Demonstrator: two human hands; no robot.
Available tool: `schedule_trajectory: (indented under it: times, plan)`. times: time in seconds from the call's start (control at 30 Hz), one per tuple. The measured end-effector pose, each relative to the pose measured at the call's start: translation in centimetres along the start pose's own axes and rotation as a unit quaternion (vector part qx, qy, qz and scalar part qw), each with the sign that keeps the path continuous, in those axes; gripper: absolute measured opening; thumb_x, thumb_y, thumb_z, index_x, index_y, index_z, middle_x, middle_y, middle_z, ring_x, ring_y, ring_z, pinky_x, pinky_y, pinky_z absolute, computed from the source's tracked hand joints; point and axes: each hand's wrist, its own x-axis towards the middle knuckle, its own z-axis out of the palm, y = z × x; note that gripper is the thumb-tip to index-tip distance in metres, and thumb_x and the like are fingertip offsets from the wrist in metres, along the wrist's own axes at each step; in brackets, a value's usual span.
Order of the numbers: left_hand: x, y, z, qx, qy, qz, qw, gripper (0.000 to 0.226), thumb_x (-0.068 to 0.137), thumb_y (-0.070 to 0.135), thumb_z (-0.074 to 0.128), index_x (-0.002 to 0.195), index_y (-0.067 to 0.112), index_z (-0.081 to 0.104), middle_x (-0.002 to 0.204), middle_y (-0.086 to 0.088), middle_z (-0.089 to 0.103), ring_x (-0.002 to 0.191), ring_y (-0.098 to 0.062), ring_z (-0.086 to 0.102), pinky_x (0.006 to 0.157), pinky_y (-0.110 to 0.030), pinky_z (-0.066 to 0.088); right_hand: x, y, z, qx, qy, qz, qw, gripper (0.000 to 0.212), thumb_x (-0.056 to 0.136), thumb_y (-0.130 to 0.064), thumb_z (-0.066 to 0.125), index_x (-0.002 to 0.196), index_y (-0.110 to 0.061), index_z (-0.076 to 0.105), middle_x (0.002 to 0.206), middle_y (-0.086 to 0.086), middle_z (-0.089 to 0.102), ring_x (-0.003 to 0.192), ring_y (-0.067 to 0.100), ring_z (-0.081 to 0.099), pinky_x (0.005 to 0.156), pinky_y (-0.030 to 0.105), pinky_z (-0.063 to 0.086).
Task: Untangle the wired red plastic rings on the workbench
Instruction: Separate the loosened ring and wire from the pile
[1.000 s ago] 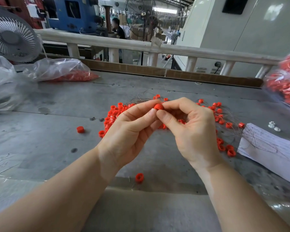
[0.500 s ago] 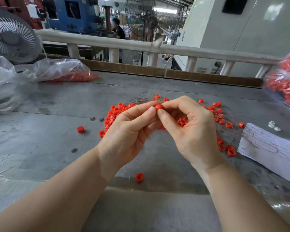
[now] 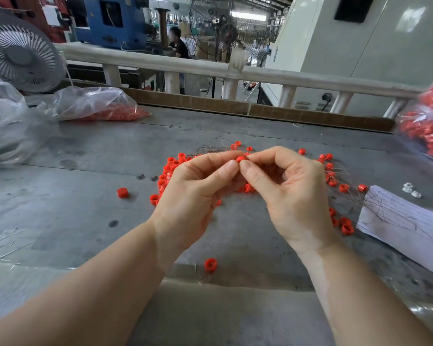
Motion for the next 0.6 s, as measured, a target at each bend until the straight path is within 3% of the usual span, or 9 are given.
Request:
schedule_trajectory:
  times: [0.13, 0.3, 0.43, 0.6]
  plan:
    - [0.1, -0.05, 0.17, -0.032, 0.023, -0.047, 0.998, 0.018, 0.071, 0.016, 0.059, 0.073, 0.015, 0.077, 0.068, 0.0, 0.07, 0.063, -0.004, 0.066, 0.062, -0.015, 0.054, 0.28, 0.29, -0.22, 0.041, -0.011, 0.054, 0.998, 0.011, 0.082, -0.015, 0.067, 0.074, -0.023, 0.071, 0.065, -0.007, 0.07, 0.061, 0.007, 0.065, 0.063, 0.028, 0.054]
    - [0.18, 0.11, -0.03, -0.063, 0.03, -0.09, 0.993, 0.018, 0.071, 0.017, 0.06, 0.072, 0.013, 0.077, 0.066, 0.0, 0.07, 0.061, -0.004, 0.066, 0.062, -0.016, 0.055, 0.37, 0.44, -0.29, 0.04, -0.026, 0.072, 0.996, 0.009, 0.08, -0.018, 0.065, 0.076, -0.024, 0.071, 0.066, -0.01, 0.069, 0.062, 0.001, 0.062, 0.062, 0.018, 0.048]
    - [0.13, 0.11, -0.02, -0.063, 0.018, -0.094, 0.993, 0.02, 0.073, 0.017, 0.058, 0.072, 0.013, 0.077, 0.071, 0.0, 0.071, 0.064, -0.004, 0.067, 0.064, -0.017, 0.055, 0.13, 0.23, -0.07, 0.022, -0.017, 0.061, 0.998, 0.008, 0.072, -0.016, 0.076, 0.078, -0.017, 0.07, 0.072, 0.005, 0.072, 0.069, 0.025, 0.07, 0.071, 0.045, 0.057]
    - [-0.03, 0.08, 0.11, -0.063, 0.009, -0.092, 0.994, 0.022, 0.075, 0.015, 0.055, 0.071, 0.014, 0.077, 0.07, 0.0, 0.072, 0.061, -0.003, 0.066, 0.062, -0.018, 0.055, -0.08, 0.0, 0.05, 0.008, 0.0, 0.051, 0.999, 0.012, 0.074, -0.008, 0.077, 0.077, -0.015, 0.068, 0.071, 0.01, 0.071, 0.068, 0.031, 0.069, 0.068, 0.051, 0.055]
